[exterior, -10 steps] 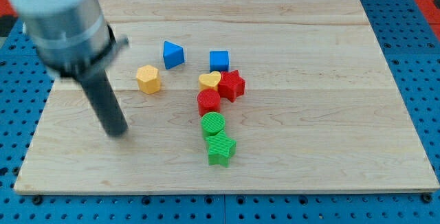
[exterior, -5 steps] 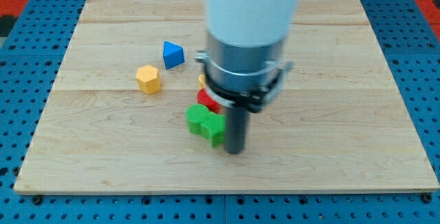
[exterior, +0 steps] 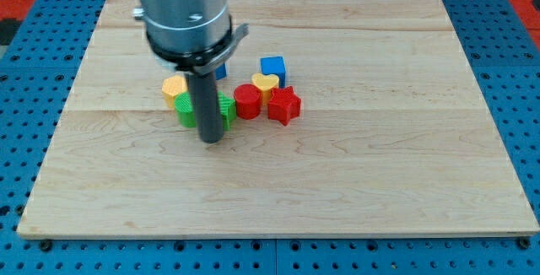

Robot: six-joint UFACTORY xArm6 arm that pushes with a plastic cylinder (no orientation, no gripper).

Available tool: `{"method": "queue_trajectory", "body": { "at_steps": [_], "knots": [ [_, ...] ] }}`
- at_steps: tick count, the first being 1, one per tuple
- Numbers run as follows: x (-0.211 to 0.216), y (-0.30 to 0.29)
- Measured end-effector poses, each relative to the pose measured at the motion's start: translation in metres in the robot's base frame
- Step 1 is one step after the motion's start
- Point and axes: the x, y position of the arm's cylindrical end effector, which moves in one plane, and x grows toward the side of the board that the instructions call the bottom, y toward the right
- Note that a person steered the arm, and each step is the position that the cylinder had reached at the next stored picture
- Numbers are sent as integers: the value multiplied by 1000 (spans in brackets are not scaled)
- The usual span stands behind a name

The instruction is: Move the green blocks to the left to the red circle

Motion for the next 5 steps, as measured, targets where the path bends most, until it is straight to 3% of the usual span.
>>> {"method": "queue_trajectory", "body": {
  "at_steps": [1,3,4,5],
  "knots": [
    [-6,-44],
    [-36,-45],
    [-38,-114],
    [-67,-88]
  ]
}}
